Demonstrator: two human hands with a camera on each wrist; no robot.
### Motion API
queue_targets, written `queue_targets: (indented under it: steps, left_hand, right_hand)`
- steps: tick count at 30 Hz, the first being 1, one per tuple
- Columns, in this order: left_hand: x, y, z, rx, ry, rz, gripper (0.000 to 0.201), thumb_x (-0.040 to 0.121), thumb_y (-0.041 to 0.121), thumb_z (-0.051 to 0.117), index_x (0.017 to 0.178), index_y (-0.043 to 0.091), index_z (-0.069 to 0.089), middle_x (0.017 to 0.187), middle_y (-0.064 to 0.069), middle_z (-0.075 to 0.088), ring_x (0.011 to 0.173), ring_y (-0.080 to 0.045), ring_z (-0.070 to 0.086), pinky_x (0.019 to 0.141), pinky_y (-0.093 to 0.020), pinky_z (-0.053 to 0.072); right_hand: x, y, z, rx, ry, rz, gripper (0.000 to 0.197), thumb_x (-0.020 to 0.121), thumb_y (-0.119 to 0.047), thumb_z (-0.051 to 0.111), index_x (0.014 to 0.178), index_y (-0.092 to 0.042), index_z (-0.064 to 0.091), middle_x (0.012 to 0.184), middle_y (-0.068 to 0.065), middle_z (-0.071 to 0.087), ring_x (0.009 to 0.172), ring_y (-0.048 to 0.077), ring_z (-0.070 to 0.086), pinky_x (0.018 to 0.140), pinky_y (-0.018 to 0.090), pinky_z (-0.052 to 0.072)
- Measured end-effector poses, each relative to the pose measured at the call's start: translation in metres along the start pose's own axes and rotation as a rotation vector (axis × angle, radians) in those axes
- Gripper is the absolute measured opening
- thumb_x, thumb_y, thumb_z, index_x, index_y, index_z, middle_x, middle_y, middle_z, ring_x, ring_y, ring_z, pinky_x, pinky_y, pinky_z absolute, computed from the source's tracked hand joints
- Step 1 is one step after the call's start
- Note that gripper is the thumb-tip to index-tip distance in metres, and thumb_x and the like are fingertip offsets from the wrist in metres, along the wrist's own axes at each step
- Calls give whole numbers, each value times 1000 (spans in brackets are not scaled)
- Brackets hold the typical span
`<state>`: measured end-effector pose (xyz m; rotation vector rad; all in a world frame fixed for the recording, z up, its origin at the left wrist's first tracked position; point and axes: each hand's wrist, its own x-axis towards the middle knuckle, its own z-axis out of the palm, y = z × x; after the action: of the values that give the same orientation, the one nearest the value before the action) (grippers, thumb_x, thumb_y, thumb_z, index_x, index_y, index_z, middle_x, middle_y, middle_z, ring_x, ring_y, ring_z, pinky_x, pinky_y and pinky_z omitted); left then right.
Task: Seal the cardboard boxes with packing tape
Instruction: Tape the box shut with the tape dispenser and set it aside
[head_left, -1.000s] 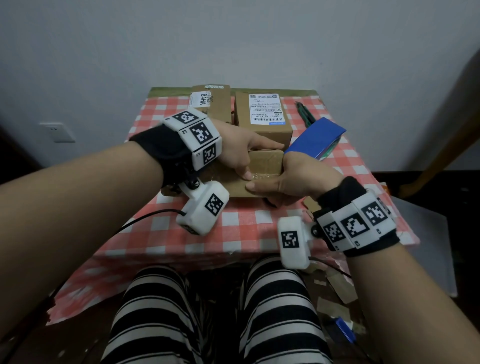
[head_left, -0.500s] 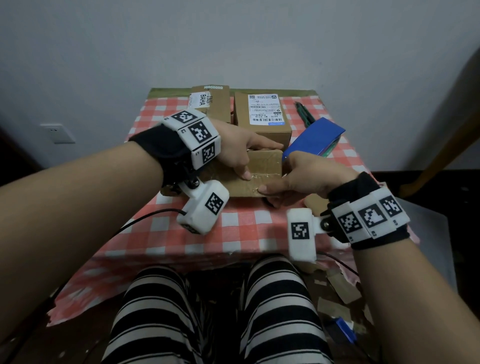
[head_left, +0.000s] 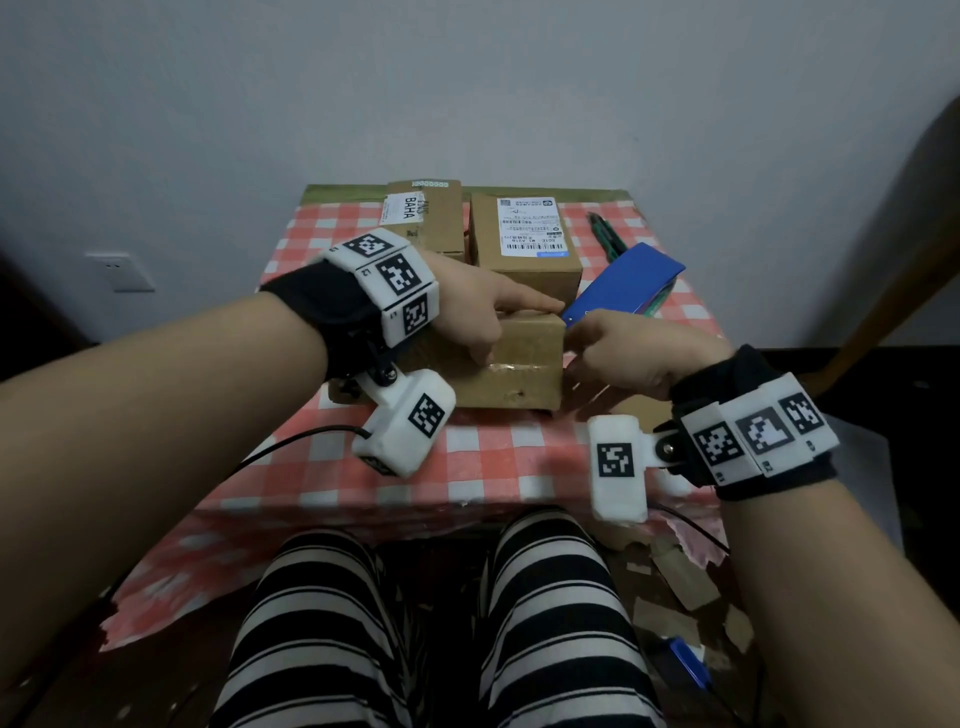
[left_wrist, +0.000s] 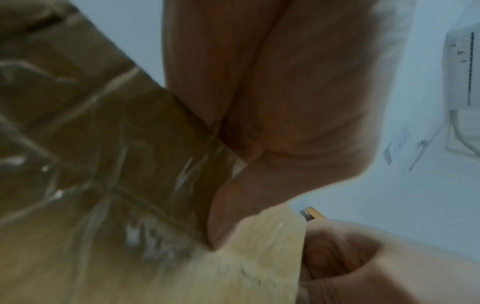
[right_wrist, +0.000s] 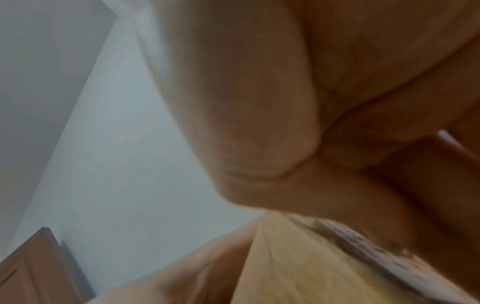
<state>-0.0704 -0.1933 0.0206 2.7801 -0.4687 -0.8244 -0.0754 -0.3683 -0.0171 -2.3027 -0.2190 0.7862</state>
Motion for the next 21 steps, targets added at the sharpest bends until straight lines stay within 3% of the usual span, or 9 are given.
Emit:
queue_targets:
  steps: [3,6,8,12,14,16,18,19,21]
  left_hand:
    - [-9,-6,-2,-229,-101,22,89,77,-1,61,146,44,29,149,4,37,129,-14,40,107,-36,38]
    - [-20,-14,3,-385,-104,21,83,76,-7,61,145,34,37,152,8,36,141,-13,30,117,-40,26]
    - [-23,-20,6,-407,-43,-50,74,84,-6,62,146,28,38,151,8,38,140,-11,31,118,-39,23]
    - [-32,-33,5,-401,164,-240,69,86,11,68,146,27,37,151,0,40,136,-21,39,114,-43,30]
    - [-37,-39,3,-340,241,-349,68,90,17,65,149,21,32,150,-5,39,133,-26,42,111,-41,34]
    - [-46,-43,2,-256,283,-456,59,95,20,57,149,12,32,141,-9,47,120,-26,53,99,-29,44]
    - [-48,-48,3,-219,275,-500,50,98,18,52,143,0,38,122,-12,51,94,-25,58,73,-18,51]
    - [-47,-52,6,-234,243,-523,50,97,16,53,141,-3,39,121,-16,52,93,-26,57,70,-21,52]
    - [-46,-58,10,-368,160,-572,55,96,14,57,143,-4,35,132,-26,50,107,-39,58,84,-44,55]
  right_hand:
    - [-7,-6,-1,194,78,2,34,101,-2,39,129,-15,53,101,26,70,76,34,71,78,52,59]
    - [-11,-15,1,265,82,1,36,104,-33,43,131,-13,54,106,25,68,79,38,70,78,53,59]
    - [-12,-17,4,249,97,16,39,101,-40,49,128,-12,57,101,20,69,76,34,71,75,48,61]
    - [-10,-15,11,225,140,26,33,96,-33,60,121,-11,59,96,15,67,72,28,70,76,46,61]
    - [-8,-15,13,214,157,39,31,96,-34,61,118,-11,59,98,15,67,75,28,71,77,46,61]
    - [-6,-14,14,214,159,50,35,96,-35,61,118,-9,61,99,15,68,79,30,72,77,48,60]
    - [-4,-13,17,234,139,54,38,95,-32,63,123,-7,61,98,14,69,75,28,71,75,47,61]
    - [-4,-12,18,245,133,56,41,93,-29,65,127,-7,59,98,13,69,72,25,71,72,44,62]
    - [-4,-12,19,276,129,66,54,90,-22,70,139,-8,49,98,12,68,69,22,71,62,37,62]
